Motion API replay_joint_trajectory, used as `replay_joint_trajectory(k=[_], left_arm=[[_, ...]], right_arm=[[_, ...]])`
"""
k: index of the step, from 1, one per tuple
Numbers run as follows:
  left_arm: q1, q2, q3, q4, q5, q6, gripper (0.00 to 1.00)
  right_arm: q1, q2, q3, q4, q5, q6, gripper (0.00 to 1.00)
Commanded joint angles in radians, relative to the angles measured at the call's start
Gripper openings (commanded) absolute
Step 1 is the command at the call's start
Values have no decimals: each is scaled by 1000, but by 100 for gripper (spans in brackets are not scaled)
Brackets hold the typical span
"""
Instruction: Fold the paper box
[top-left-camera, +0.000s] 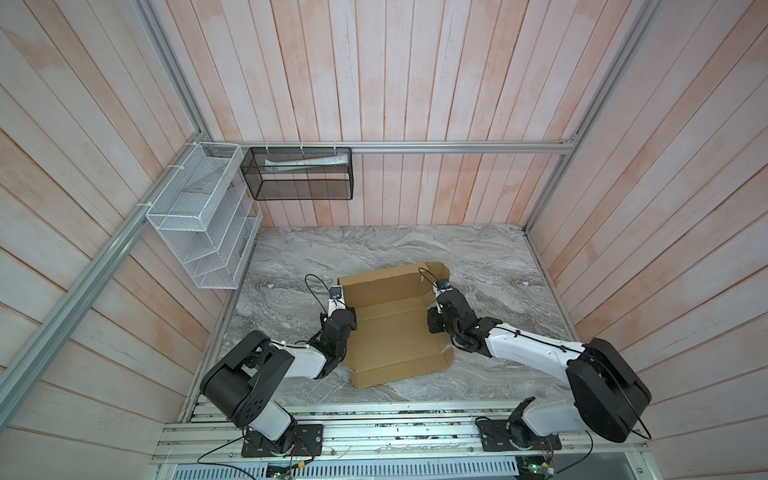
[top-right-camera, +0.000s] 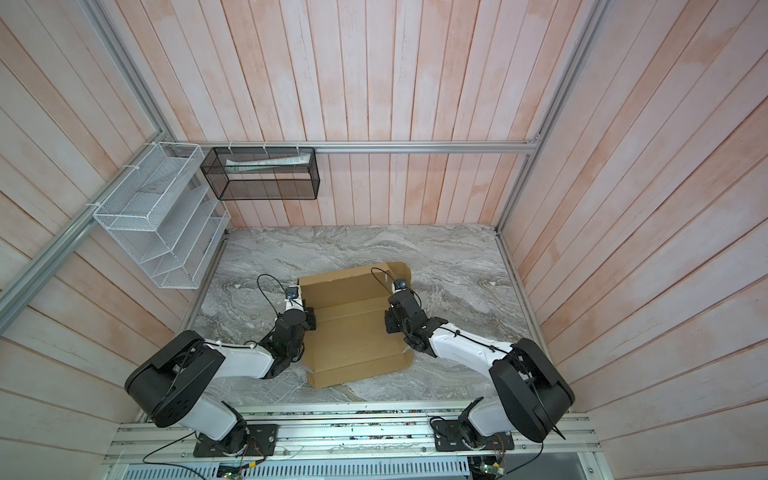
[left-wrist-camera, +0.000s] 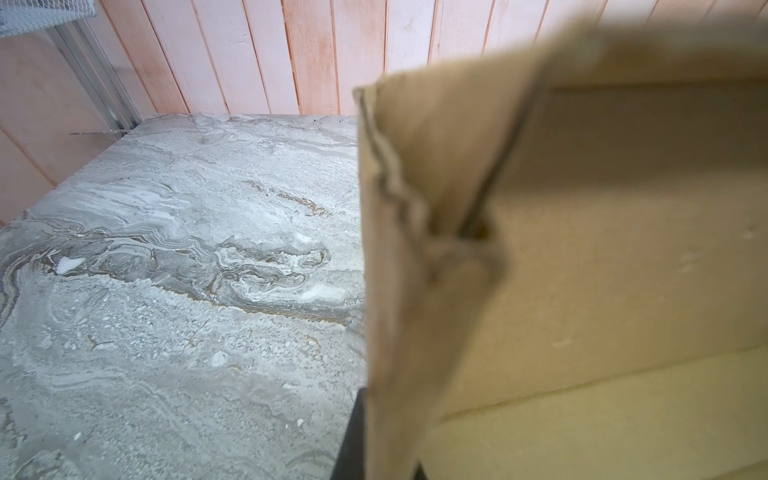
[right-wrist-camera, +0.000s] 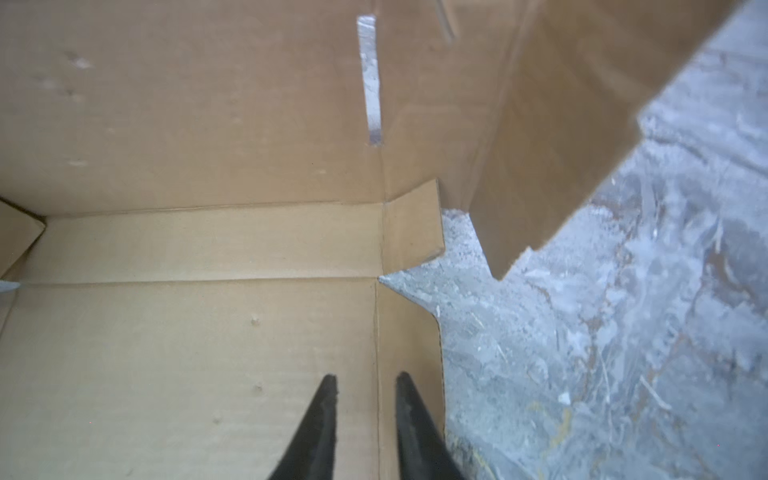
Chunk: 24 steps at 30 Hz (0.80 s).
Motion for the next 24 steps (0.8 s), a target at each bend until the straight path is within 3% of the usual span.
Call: replay_joint_trajectory(k=[1, 7, 24], left_arm=[[-1, -22, 4, -1, 0, -8, 0], [-1, -25, 4, -9, 0, -7, 0], [-1, -11, 6, -6, 0, -8, 0]], right_arm=[[5, 24, -20, -70, 18, 76, 14], [1, 103, -27, -54, 17, 100, 9], [-51, 212, -69, -22, -7, 130, 6]])
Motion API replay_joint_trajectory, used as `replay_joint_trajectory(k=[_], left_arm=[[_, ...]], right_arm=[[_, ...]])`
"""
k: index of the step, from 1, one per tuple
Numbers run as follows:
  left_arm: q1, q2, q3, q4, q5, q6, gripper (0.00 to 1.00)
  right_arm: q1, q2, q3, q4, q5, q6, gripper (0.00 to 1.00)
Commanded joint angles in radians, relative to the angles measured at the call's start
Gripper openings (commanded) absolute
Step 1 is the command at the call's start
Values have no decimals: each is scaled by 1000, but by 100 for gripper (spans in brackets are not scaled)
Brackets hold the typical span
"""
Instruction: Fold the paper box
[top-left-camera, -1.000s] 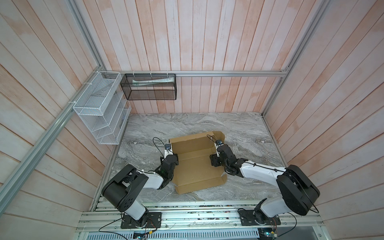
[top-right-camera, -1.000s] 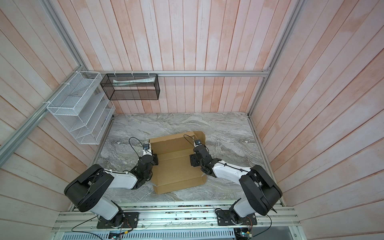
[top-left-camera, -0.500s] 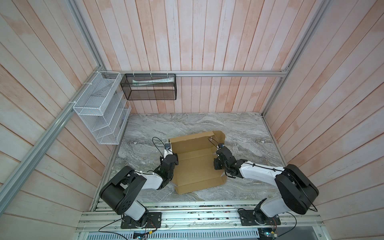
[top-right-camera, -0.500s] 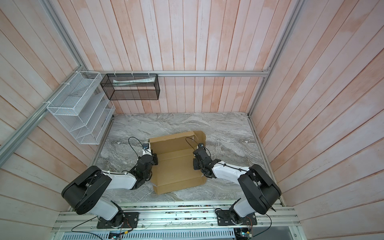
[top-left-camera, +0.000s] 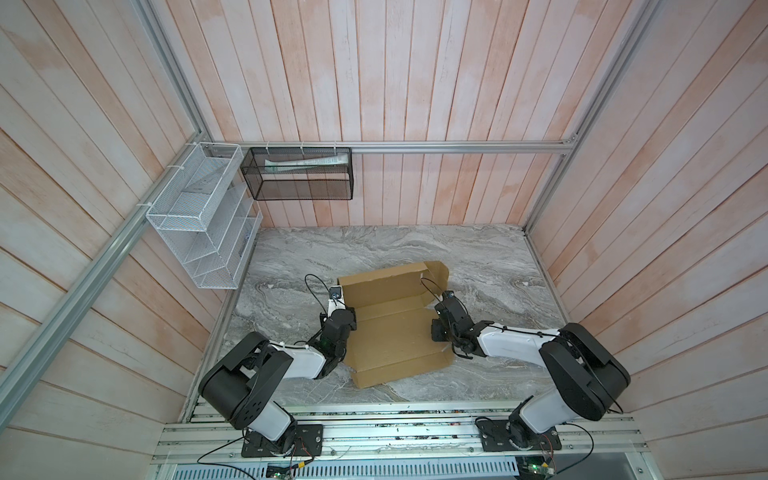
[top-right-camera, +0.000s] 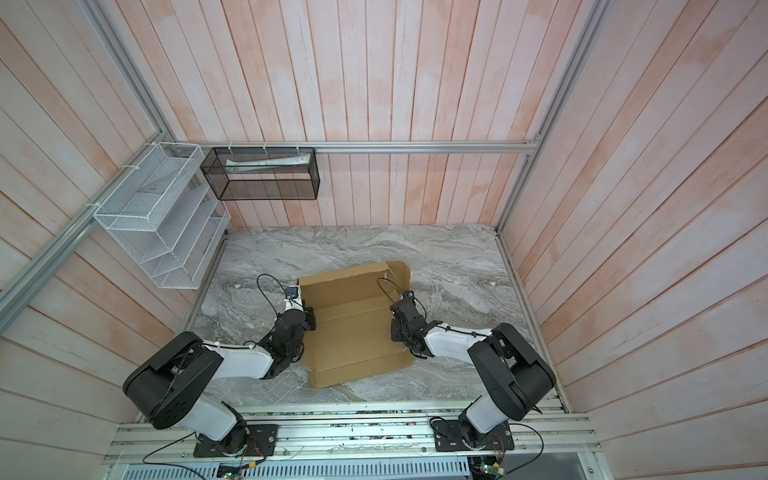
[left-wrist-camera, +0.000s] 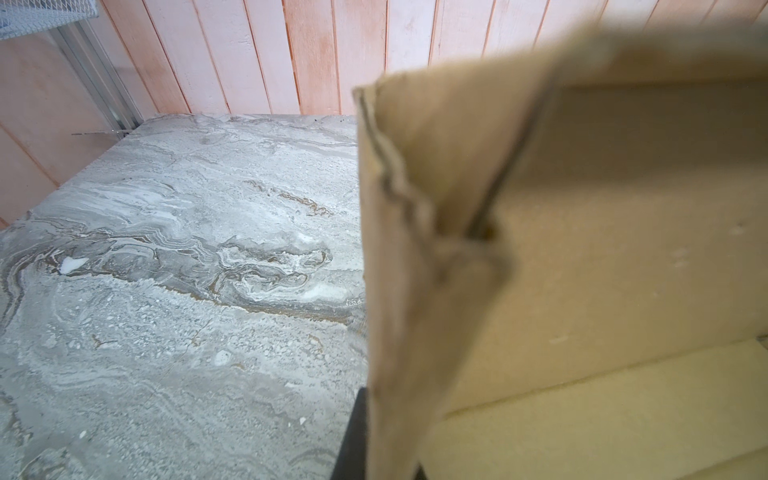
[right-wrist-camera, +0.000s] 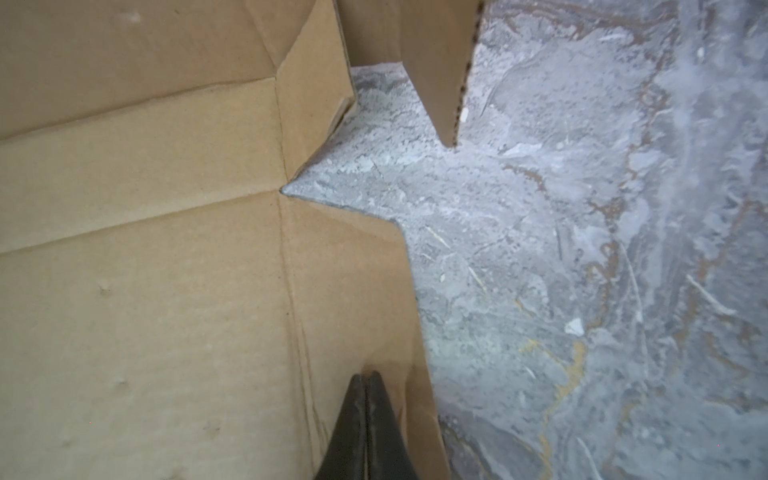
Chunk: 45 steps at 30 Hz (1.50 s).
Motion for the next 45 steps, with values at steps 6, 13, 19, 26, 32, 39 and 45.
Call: replay_joint_trajectory(k=[6, 13, 19, 26, 32, 39, 45], left_arm=[[-1, 0, 4, 12, 1, -11, 0], [-1, 3, 10, 8, 5, -11, 0], [-1, 6, 12, 6, 6, -11, 0], [-1, 4, 9, 8, 2, -10, 0], [-1, 2, 9, 5, 0, -9, 0], [-1, 6, 9, 10, 5, -9, 0], [-1, 2, 7, 8, 2, -9, 0]], right_arm=[[-9, 28, 5, -67, 10, -13, 10], [-81, -145, 52, -122, 62, -76, 25], [-188, -194, 103, -71, 15, -172, 35], [-215, -77, 198, 12, -39, -268, 43], [-224, -3, 260, 30, -81, -279, 44], [-233, 42, 277, 67, -117, -280, 45], [-241, 101, 308, 78, -191, -271, 40]])
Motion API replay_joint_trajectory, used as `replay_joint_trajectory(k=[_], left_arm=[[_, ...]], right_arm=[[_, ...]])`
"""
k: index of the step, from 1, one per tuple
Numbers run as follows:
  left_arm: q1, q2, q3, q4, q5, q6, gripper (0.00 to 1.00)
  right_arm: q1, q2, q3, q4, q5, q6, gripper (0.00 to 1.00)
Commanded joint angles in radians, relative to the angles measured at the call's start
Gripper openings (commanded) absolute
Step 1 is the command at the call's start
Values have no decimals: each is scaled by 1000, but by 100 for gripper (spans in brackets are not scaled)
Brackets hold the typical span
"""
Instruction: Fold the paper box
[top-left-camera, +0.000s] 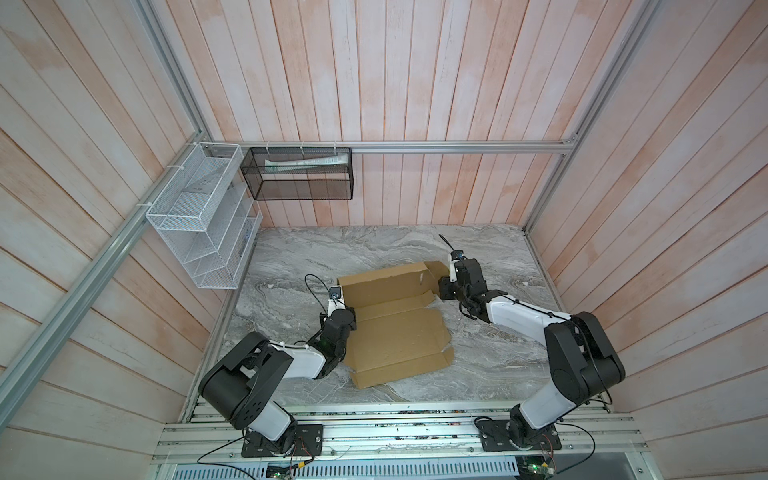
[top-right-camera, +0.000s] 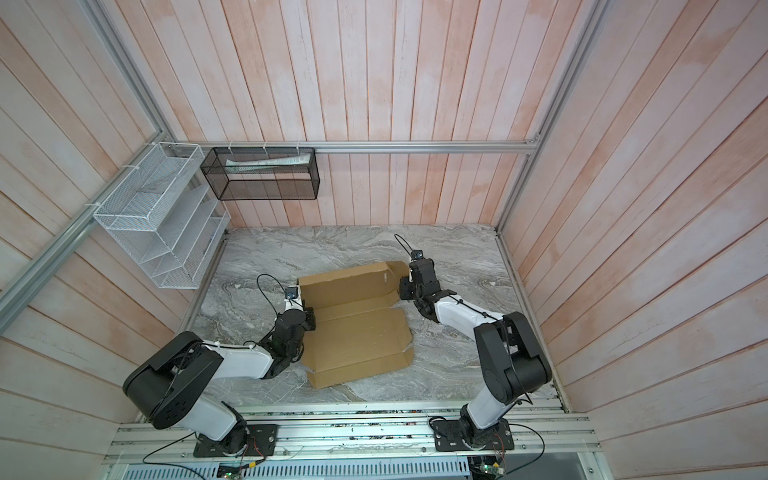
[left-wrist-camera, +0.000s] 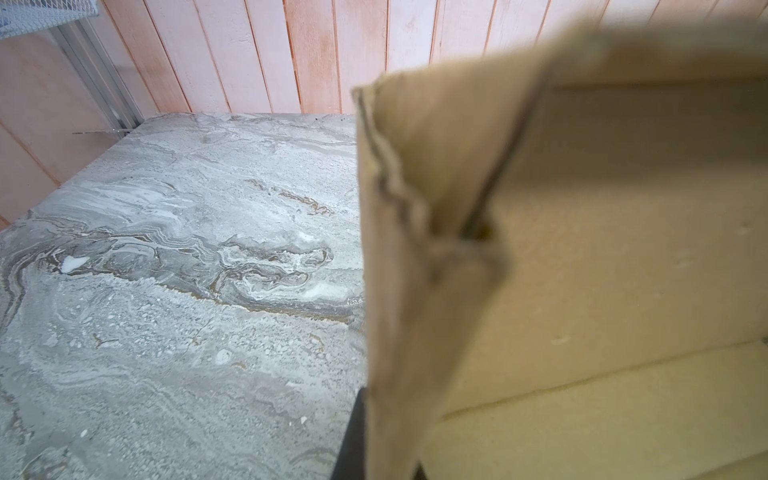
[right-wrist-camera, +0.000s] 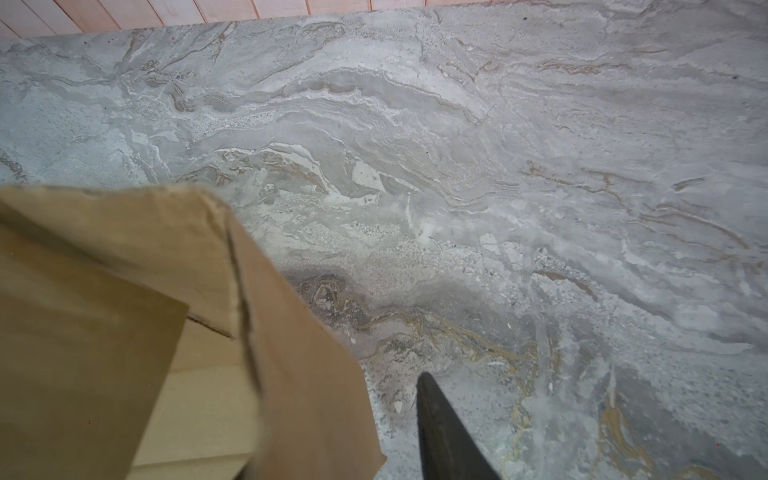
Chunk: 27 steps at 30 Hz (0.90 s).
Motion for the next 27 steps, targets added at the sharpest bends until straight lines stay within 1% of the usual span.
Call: replay_joint_trajectory(k=[1, 4, 7, 13, 16, 19, 27], left_arm=[[-1, 2, 7, 12, 0, -9, 0], [-1, 4, 9, 11, 1, -8, 0], [-1, 3, 9, 11, 1, -9, 0], [-1, 1, 12, 11, 1, -8, 0], [-1, 1, 13, 11, 1, -6, 0], [-1, 4, 14, 9, 1, -7, 0], [-1, 14, 10, 14, 2, -11, 0]], right_arm=[[-5, 34, 33, 23, -60, -1, 40], [-4, 56, 34, 31, -74, 7, 39], [-5, 72, 39, 28, -88, 9, 35], [-5, 52, 37, 25, -112, 3, 16], [-6, 29, 41, 9, -124, -2, 9], [-5, 13, 44, -6, -143, 1, 6], [-5, -25, 59, -65, -191, 29, 4]])
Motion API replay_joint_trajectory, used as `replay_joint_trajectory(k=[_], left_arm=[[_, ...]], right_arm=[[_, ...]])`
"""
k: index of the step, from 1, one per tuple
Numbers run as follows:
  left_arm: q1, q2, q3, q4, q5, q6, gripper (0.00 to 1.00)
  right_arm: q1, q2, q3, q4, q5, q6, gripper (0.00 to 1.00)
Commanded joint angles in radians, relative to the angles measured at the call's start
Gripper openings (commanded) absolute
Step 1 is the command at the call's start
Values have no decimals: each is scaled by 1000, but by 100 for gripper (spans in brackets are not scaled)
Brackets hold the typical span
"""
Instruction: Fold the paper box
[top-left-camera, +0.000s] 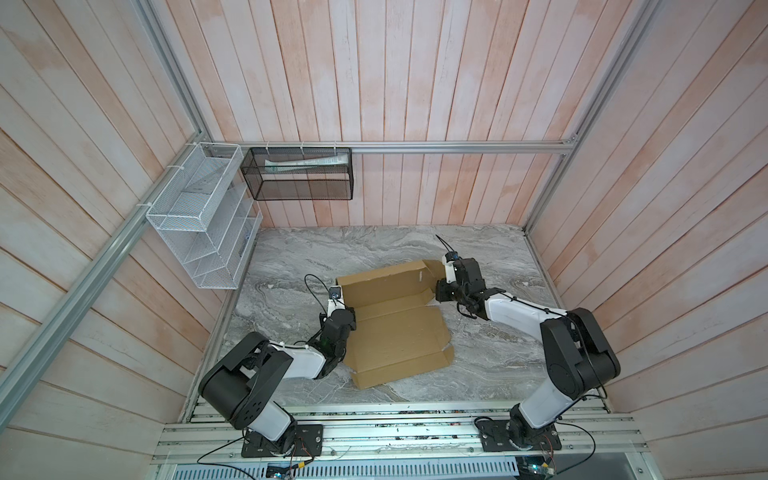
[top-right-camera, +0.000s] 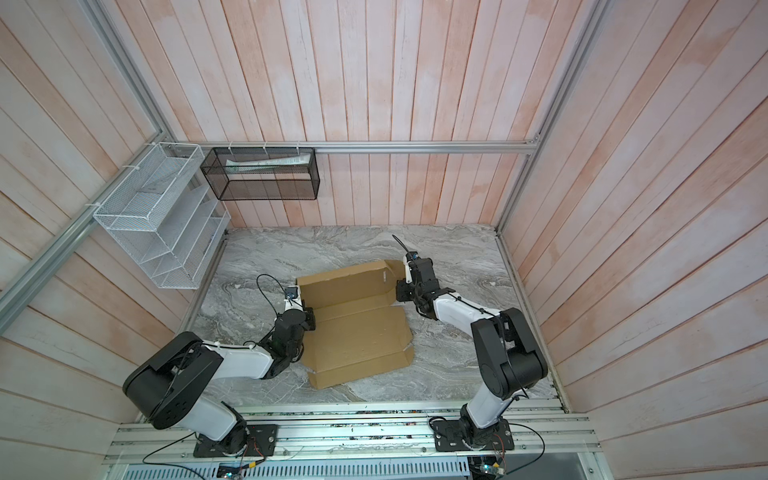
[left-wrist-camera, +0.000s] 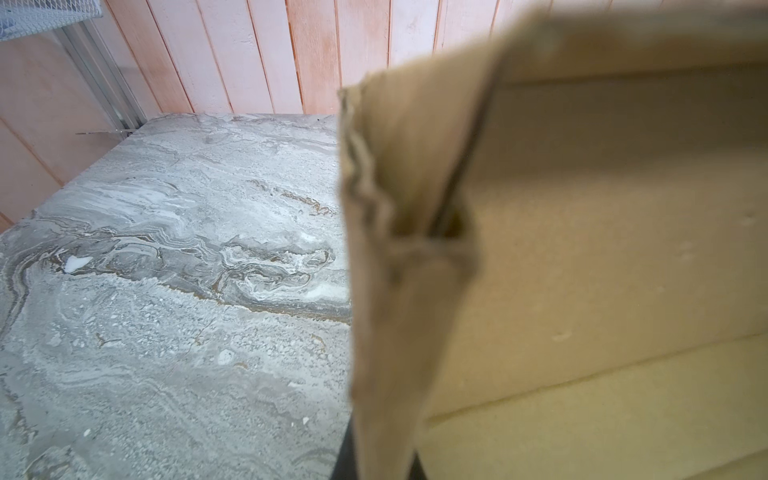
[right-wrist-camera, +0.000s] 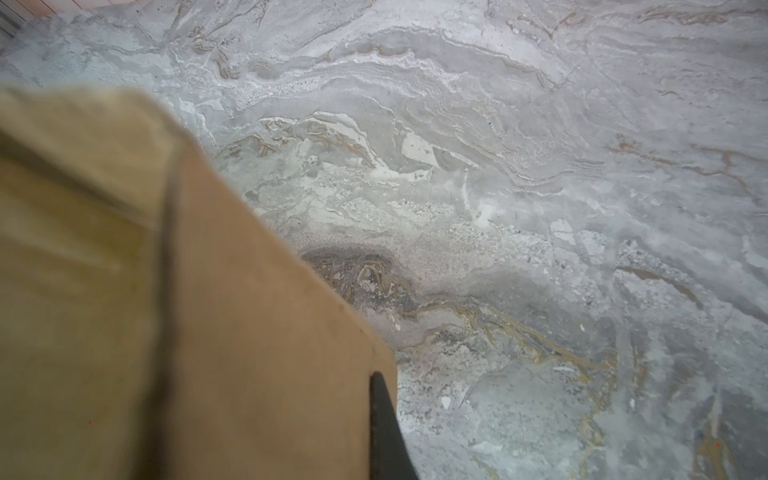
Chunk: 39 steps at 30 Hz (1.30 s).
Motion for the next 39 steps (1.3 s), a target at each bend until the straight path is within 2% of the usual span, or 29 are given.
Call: replay_joint_trajectory(k=[1, 24, 39], left_arm=[[-2, 15, 10, 16, 6, -9, 0], [-4, 16, 7, 21, 0, -5, 0], [6, -37, 25, 26, 10, 47, 0]], right_arm=[[-1, -39, 35, -31, -53, 26, 4], [-1, -81, 91, -150, -104, 61, 3], [-1, -182, 64, -209, -120, 36, 3]])
